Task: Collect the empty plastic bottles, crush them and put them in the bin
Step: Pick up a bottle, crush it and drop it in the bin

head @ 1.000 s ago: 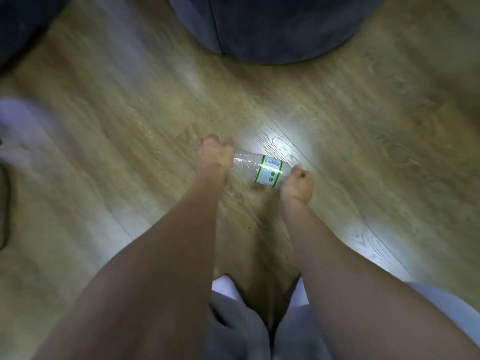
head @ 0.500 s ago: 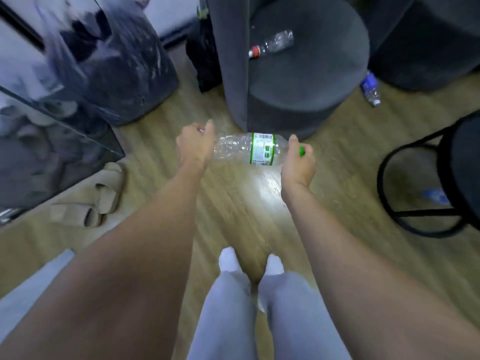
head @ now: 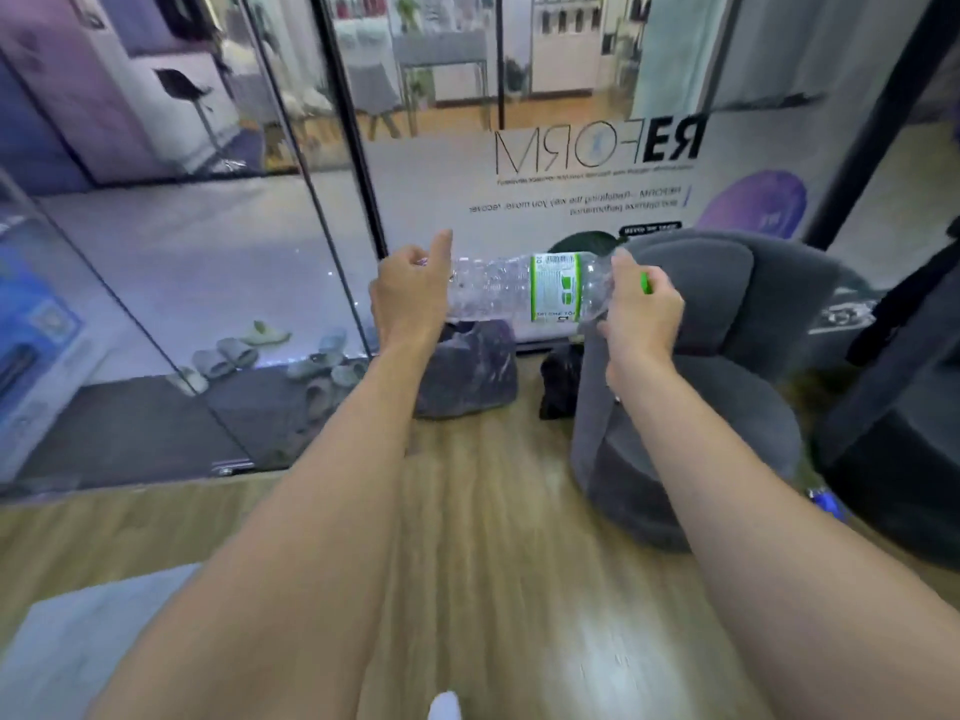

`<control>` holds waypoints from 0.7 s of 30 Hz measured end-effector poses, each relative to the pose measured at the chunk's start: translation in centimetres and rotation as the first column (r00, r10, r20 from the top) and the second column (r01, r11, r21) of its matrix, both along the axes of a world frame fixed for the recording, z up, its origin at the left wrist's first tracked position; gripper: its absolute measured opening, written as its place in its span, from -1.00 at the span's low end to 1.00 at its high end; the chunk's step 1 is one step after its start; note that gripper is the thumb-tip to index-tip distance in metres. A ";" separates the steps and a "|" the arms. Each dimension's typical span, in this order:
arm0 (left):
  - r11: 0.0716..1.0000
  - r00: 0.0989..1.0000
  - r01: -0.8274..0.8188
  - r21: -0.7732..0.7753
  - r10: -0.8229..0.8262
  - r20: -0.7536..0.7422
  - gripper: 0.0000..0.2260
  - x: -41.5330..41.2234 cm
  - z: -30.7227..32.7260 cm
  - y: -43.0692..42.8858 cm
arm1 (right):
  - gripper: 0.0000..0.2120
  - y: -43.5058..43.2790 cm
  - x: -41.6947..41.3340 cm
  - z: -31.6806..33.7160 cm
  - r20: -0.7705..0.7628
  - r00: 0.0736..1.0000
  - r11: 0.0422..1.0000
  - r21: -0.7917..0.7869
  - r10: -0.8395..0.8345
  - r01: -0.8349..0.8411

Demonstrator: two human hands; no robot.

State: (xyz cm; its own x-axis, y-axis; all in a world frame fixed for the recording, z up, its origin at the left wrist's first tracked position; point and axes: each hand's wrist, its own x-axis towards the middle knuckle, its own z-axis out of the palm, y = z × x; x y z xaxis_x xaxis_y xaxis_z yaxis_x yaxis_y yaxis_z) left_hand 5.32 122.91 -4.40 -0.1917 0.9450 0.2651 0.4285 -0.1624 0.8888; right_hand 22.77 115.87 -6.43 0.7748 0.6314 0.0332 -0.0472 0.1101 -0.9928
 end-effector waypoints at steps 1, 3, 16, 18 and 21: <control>0.999 0.999 -0.037 0.038 0.037 0.012 -0.53 -1.6 1.6 -1.0 | -0.73 -0.2 -1.3 1.7 0.007 0.999 0.998 0.039 0.046 -0.047; 0.986 0.994 -0.109 0.123 0.107 0.023 -0.54 -5.1 4.6 -3.0 | -0.76 -0.7 -4.2 4.8 -0.006 0.990 0.984 0.103 0.144 -0.143; 0.701 0.791 -0.597 0.391 0.596 0.138 -0.63 -33.8 16.1 -23.3 | -0.73 -9.3 -33.6 17.1 0.009 0.721 0.663 0.384 0.693 -0.643; 0.652 0.748 -0.640 0.407 0.651 0.134 -0.64 -38.8 16.3 -27.5 | -0.75 -11.8 -39.4 17.3 -0.003 0.637 0.586 0.398 0.771 -0.706; 0.583 0.679 -0.707 0.400 0.718 0.154 -0.64 -46.3 16.2 -34.2 | -0.75 -16.4 -48.2 17.4 -0.005 0.537 0.493 0.405 0.843 -0.770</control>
State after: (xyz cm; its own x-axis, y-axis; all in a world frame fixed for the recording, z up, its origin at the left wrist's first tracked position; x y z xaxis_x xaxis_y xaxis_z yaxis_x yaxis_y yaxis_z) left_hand -40.98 88.76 11.84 -0.7461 0.3126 0.5879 0.5812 -0.1249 0.8041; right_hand -25.43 99.45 10.94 -0.0583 0.9576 0.2822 -0.4521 0.2267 -0.8627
